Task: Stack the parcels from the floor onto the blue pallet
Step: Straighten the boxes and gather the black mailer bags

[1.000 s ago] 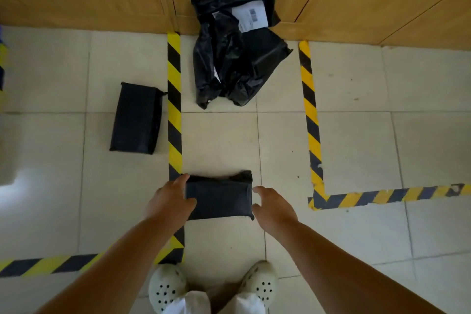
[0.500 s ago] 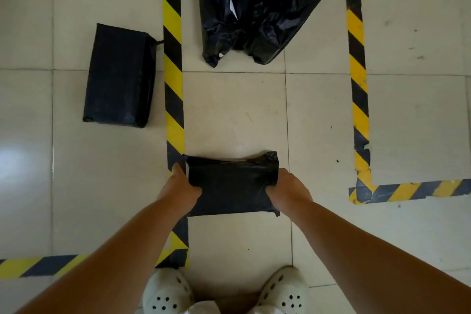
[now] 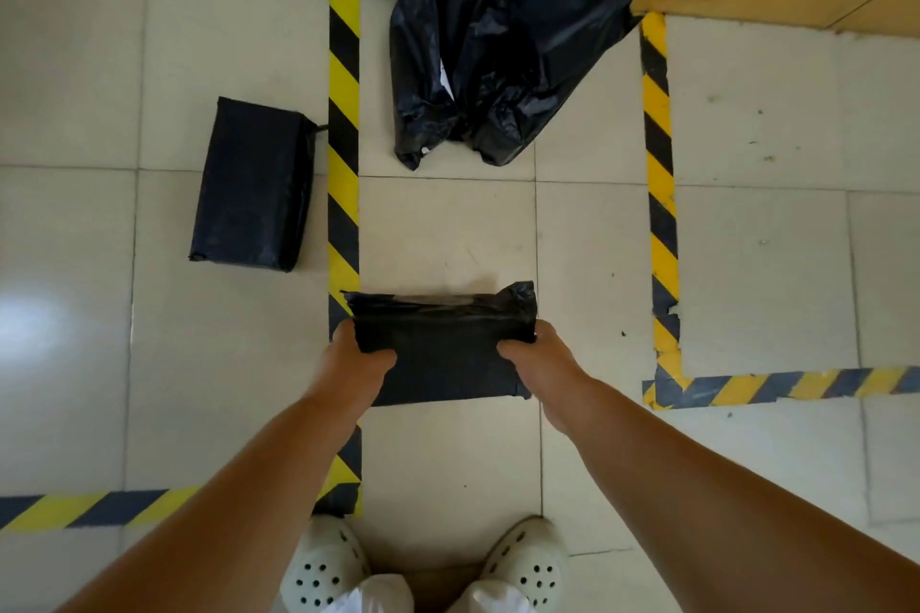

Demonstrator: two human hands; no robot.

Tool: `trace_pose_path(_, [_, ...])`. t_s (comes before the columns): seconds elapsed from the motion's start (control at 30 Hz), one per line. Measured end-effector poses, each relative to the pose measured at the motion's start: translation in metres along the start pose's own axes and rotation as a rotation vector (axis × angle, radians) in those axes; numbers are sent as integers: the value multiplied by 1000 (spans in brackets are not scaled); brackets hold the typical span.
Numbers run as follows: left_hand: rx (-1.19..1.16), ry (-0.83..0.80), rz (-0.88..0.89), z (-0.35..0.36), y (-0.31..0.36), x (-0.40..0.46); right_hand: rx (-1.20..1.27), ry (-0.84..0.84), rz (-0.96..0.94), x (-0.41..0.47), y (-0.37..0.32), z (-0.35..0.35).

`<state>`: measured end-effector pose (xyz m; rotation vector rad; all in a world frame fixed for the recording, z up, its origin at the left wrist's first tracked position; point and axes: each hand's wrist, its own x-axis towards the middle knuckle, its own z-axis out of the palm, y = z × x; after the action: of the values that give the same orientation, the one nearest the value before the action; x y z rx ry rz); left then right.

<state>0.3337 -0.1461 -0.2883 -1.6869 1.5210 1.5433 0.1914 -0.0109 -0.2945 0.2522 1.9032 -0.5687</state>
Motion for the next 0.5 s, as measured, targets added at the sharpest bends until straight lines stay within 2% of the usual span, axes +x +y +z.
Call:
trace_pose_path(0.27, [-189,40,22,-53,77,-102,71,33,-102,-117,-80,-60])
trace_pose_path(0.5, [-508,70,55,-123,148,-231,99,74,-209,-258,-149,-104])
